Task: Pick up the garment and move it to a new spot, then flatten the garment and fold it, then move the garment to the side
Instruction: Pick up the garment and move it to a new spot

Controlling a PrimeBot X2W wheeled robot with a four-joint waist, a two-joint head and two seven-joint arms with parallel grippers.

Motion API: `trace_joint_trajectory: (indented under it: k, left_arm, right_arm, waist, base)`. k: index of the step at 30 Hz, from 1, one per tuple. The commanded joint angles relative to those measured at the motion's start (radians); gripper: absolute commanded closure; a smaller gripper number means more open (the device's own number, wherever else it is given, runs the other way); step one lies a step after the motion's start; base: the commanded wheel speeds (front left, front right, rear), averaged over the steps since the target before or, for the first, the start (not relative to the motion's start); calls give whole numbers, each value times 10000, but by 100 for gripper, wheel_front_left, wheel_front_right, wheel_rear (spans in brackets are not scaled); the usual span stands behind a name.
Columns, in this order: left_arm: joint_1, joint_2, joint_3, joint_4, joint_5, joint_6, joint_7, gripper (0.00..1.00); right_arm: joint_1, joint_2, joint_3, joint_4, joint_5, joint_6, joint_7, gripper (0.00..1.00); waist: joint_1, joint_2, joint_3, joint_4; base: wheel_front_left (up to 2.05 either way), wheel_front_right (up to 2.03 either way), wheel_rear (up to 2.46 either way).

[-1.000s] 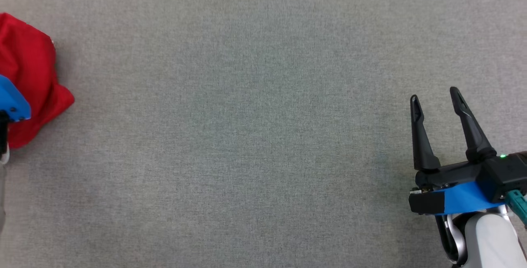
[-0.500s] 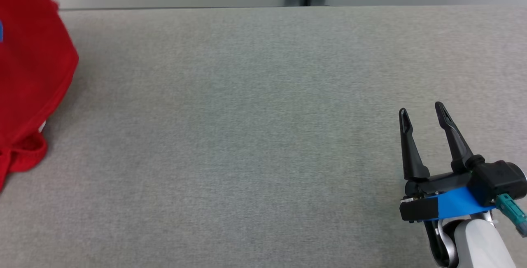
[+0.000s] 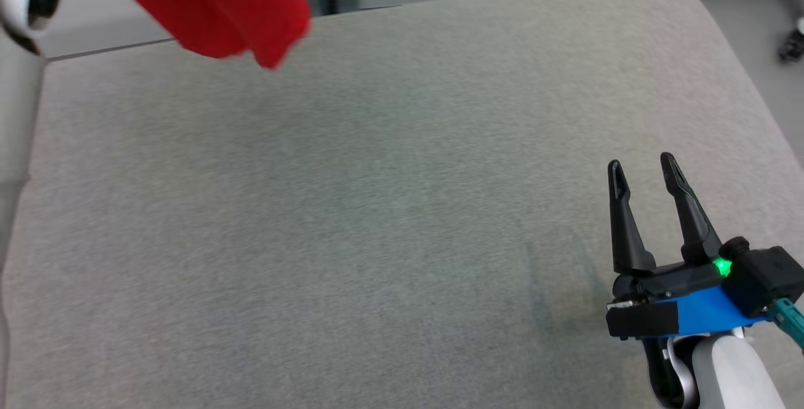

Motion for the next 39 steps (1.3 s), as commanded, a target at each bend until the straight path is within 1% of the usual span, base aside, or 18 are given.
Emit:
trace_joint_trajectory:
  k: [1, 5, 8, 12, 23, 27, 32, 33, 34, 36, 39]
  left_arm:
    - [-158, -86, -236, -207, -21, -2, 223, 100]
    - [-167, -399, -823, -500, -127, -3, 504, 100]
    - [232, -575, -1211, -532, -245, -3, 498, 100]
    - [1195, -811, -1262, -507, -609, 157, 124, 100]
    - [5106, -956, -1638, -377, -1424, 699, -549, 100]
    - [6369, -1107, -1896, -90, -1584, 767, -771, 100]
    - [7291, -1416, -2340, 369, -1651, 721, -855, 100]
    - [7383, -1477, -2378, 450, -1631, 772, -892, 47]
    - [7460, -1591, -2369, 502, -1678, 797, -947, 0]
    - [7640, -1750, -2347, 588, -1708, 864, -1035, 0]
    - [7926, -1834, -2262, 672, -1689, 965, -1169, 0]
  right_arm:
    - [-124, -25, 3, -39, 144, 1, -32, 0]
    - [-147, -27, 48, -32, 397, 1, -32, 0]
    - [-156, -25, 122, -21, 547, 2, -33, 0]
    - [-73, -27, 118, -22, 612, 1, -33, 0]
    - [-25, -30, 73, 52, 557, 2, -33, 0]
    - [60, -25, 83, 85, 444, 1, -34, 0]
    - [52, -22, 38, 162, 326, 2, -34, 0]
    - [54, -25, 59, 198, 295, 1, -34, 0]
    - [60, -28, 57, 221, 288, 2, -34, 0]
    - [138, -29, 53, 314, 268, 2, -32, 0]
    - [307, -25, 11, 461, 200, 3, -34, 0]
  waist:
    - [0, 0, -24, -374]
    - [0, 0, 182, -866]
    - [0, 0, 233, -1114]
    - [0, 0, 180, -1254]
    - [0, 0, -66, -1024]
    - [0, 0, -163, -863]
    - [0, 0, -256, -629]
    - [0, 0, -296, -594]
    - [0, 0, -349, -541]
    - [0, 0, -491, -417]
    - [0, 0, -775, -130]
  base:
    - [0, 0, 0]
    - [0, 0, 0]
    - [0, 0, 0]
    - [0, 0, 0]
    - [0, 0, 0]
    - [0, 0, 0]
    - [0, 0, 0]
    - [0, 0, 0]
    - [0, 0, 0]
    - [0, 0, 0]
    - [0, 0, 0]
